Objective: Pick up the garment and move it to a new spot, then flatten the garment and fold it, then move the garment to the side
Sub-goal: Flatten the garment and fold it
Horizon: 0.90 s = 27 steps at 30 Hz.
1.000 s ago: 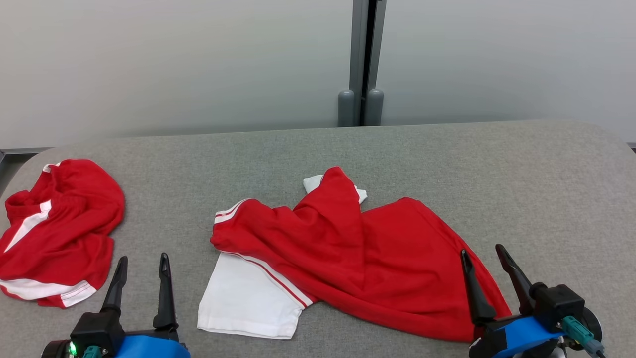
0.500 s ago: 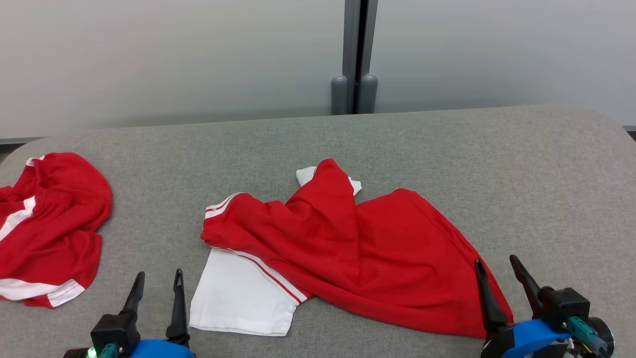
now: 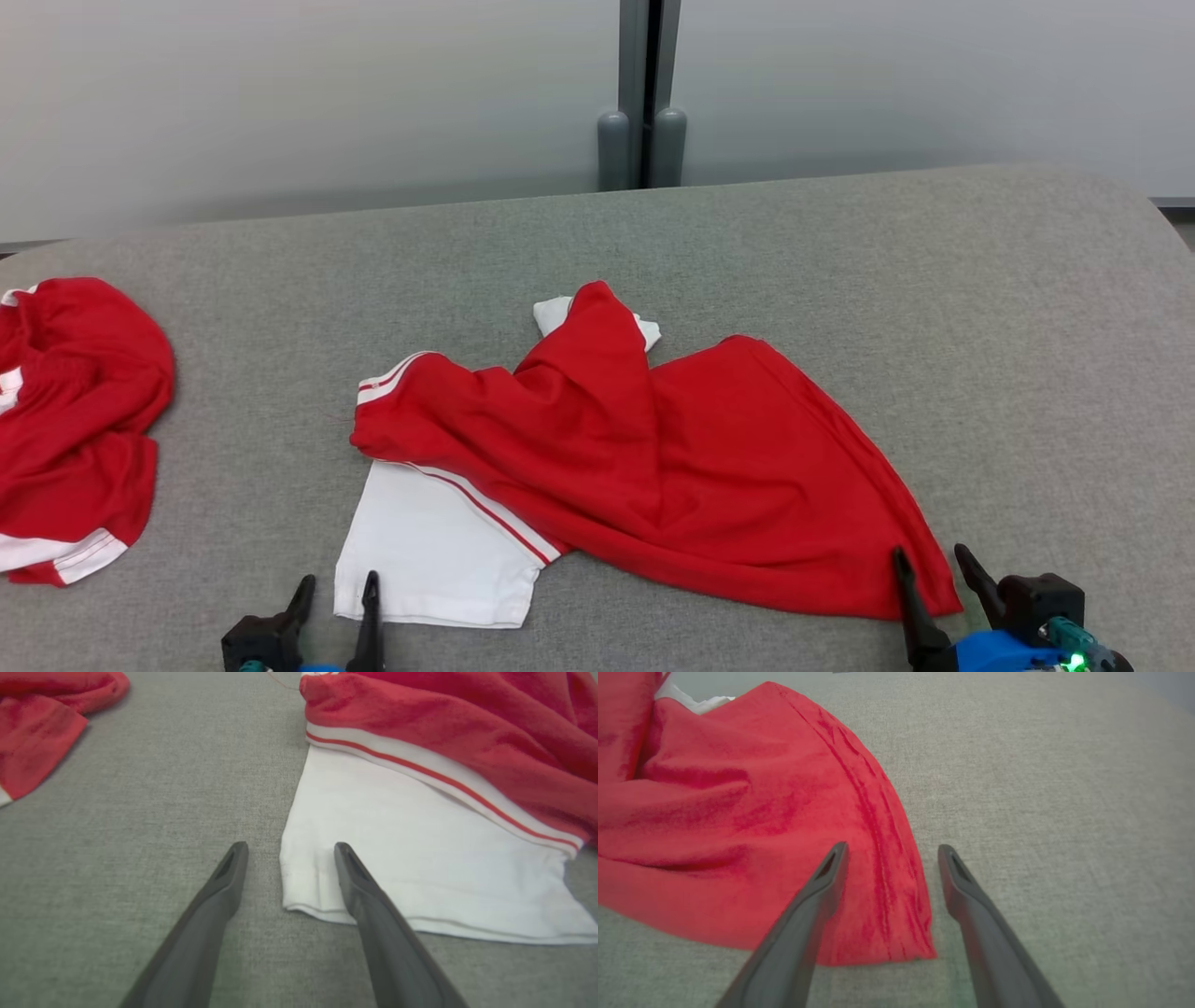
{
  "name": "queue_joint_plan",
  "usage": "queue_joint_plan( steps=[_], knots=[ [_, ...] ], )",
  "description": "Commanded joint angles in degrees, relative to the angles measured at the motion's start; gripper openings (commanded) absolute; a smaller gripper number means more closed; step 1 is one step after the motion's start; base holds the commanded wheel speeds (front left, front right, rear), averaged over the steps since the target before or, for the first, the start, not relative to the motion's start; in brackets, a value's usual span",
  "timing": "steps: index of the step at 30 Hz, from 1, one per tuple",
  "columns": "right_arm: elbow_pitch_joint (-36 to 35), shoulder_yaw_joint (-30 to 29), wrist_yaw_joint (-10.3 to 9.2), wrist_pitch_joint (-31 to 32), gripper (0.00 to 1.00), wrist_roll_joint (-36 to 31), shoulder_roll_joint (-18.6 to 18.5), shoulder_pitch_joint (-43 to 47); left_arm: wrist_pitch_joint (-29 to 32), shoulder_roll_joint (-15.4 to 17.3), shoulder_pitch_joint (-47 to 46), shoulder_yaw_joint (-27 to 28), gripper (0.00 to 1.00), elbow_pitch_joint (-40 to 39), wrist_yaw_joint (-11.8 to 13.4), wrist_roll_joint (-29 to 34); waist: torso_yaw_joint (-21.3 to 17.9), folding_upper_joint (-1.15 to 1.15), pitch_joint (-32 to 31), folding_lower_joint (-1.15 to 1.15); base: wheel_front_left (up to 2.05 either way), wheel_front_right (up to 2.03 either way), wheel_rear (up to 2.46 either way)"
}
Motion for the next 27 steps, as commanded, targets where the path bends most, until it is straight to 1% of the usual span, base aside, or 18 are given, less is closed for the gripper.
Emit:
queue_joint_plan(
  steps=[1,12,14,15,16,17,18,19,23,27],
  knots=[
    [0.7,0.2,0.01,-0.2,1.0,0.4,-0.1,-0.8,-0.3,0.1,-0.9,-0.3,1.0,0.5,-0.2,-0.2,-0.1,0.0,0.1,0.0,0.0,0.0,0.0],
    [5.9,2.5,0.02,0.0,1.0,3.0,0.0,-1.6,0.1,-0.6,-2.7,-3.3,1.0,7.3,-0.6,-1.4,-0.6,0.0,0.3,0.0,0.0,0.0,0.0],
    [6.8,3.1,0.02,0.0,1.0,3.8,0.0,-1.5,0.3,-0.8,-2.9,-4.5,1.0,9.3,-0.6,-1.6,-0.6,0.0,0.2,0.0,0.0,0.0,0.0],
    [7.3,3.7,0.03,0.1,0.78,4.4,0.0,-1.5,0.3,-1.0,-3.0,-5.3,1.0,10.1,-0.6,-2.2,-0.6,0.0,0.1,0.0,0.0,0.0,0.0],
    [7.5,4.1,0.03,0.1,0.26,4.8,0.1,-1.4,0.4,-1.1,-3.1,-5.8,1.0,11.2,-0.6,-2.6,-0.6,0.0,0.0,0.0,0.0,0.0,0.0],
    [7.6,4.5,0.07,0.1,0.07,5.2,0.2,-1.4,0.5,-1.2,-3.2,-6.7,0.75,12.2,-0.6,-2.8,-0.6,0.0,-0.2,0.0,0.0,0.0,0.0],
    [7.6,4.9,0.07,0.1,0.0,5.8,0.2,-1.3,0.6,-1.3,-3.4,-7.2,0.29,12.9,-0.6,-3.3,-0.6,0.0,-0.3,0.0,0.0,0.0,0.0],
    [7.5,5.1,0.07,0.1,0.0,6.3,0.2,-1.2,0.6,-1.3,-3.5,-7.8,0.0,13.5,-0.6,-3.8,-0.6,0.0,-0.4,0.0,0.0,0.0,0.0],
    [5.5,6.2,0.08,-0.1,0.0,7.2,0.1,-1.2,0.3,-0.8,-4.3,-8.5,0.0,11.3,-0.6,-5.7,-0.4,0.0,-0.8,0.0,0.0,0.0,0.0],
    [2.6,7.6,0.07,-0.1,0.0,9.5,0.0,-1.2,-0.1,-0.1,-4.8,-8.7,0.0,6.2,-0.6,-7.6,-0.1,0.0,-0.9,0.0,0.0,0.0,0.0]
  ],
)
